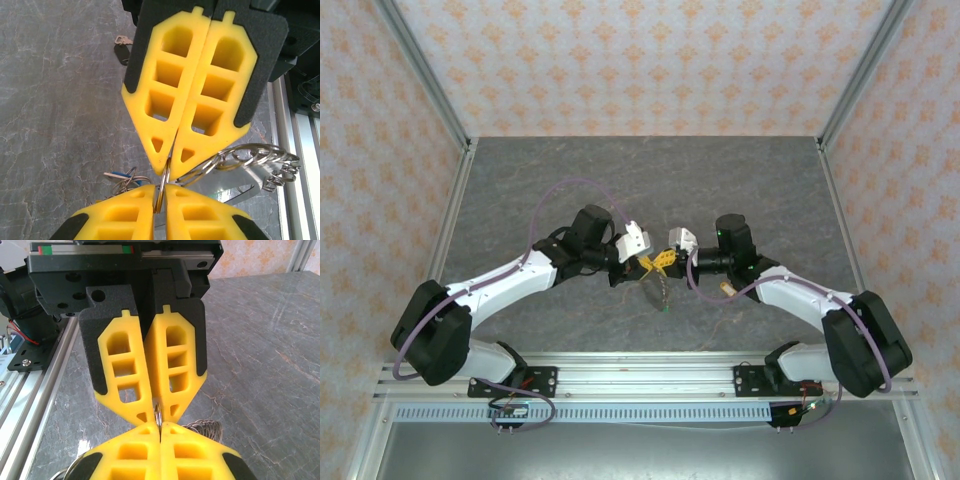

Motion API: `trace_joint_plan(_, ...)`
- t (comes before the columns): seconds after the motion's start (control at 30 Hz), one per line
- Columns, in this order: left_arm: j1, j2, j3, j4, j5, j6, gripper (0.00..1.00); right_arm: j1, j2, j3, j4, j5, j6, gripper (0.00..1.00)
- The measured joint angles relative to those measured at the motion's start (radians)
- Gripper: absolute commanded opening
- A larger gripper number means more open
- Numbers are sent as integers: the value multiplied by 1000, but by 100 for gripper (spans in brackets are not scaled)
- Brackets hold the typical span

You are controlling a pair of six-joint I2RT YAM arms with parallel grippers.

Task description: Put the keys on the keyring

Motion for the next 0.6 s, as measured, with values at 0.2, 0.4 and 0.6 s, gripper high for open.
trace_joint_plan(0.2,1,0,0,-1,5,5,3,-4,6,0,3,-6,0,0)
trace_joint_plan(0.4,2,0,0,-4,15,4,15,-5,14,0,7,-22,4,0)
trace_joint_plan(0.6,2,0,1,-4,21,5,9,-5,21,0,7,-34,16,0)
